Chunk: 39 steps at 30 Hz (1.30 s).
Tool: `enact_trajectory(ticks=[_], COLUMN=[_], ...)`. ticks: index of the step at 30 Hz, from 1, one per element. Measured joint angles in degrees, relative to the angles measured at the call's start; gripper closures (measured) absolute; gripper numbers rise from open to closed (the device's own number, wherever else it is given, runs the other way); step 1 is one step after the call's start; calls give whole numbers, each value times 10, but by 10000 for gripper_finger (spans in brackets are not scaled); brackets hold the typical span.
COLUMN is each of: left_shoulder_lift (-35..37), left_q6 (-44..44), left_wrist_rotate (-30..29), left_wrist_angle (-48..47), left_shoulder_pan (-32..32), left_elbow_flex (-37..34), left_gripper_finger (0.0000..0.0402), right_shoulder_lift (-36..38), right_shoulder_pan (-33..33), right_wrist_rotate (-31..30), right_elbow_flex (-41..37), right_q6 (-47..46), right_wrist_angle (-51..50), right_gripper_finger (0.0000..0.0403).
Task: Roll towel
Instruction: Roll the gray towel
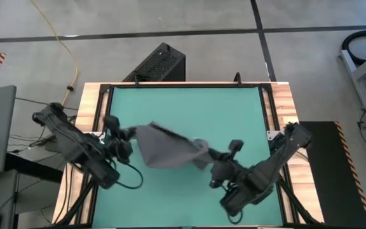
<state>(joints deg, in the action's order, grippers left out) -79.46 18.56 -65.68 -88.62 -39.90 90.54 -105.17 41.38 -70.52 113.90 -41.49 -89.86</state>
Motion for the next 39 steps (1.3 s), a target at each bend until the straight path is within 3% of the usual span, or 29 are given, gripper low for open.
enact_trajectory(ticks=[6, 12, 16, 20, 23, 27, 30, 34, 39], left_shoulder_lift=[20, 59, 93, 121, 133, 144, 155, 193, 257], left_q6=[-51, -39, -12, 6, -33, -167, -294, -344, -281], left_wrist_rotate=[-10, -43, -27, 19, 11, -44, -30, 84, 127], left_wrist_angle=[-11, -14, -14, -12, 30, 179, 316, 450, 460], left_shoulder_pan=[3, 39, 97, 179, 242, 323, 386, 444, 438], left_elbow_flex=[155, 208, 186, 134, 74, -21, -93, -197, -336], left_gripper_finger=[401, 401, 401, 401, 401, 401, 401, 401, 401], right_shoulder_lift=[40, 90, 97, 90, 72, 45, 26, -3, -11], right_shoulder_pan=[19, -19, -89, -184, -256, -339, -384, -389, -314], right_wrist_rotate=[-189, -183, -118, -49, -43, -92, -106, -95, -6], right_elbow_flex=[107, 143, 141, 141, 142, 141, 141, 140, 91], right_q6=[80, 94, 76, 99, 138, 195, 220, 225, 180], right_wrist_angle=[0, 1, -1, -1, -2, -2, -2, -2, -2], right_gripper_finger=[400, 400, 400, 400, 400, 400, 400, 400, 400])
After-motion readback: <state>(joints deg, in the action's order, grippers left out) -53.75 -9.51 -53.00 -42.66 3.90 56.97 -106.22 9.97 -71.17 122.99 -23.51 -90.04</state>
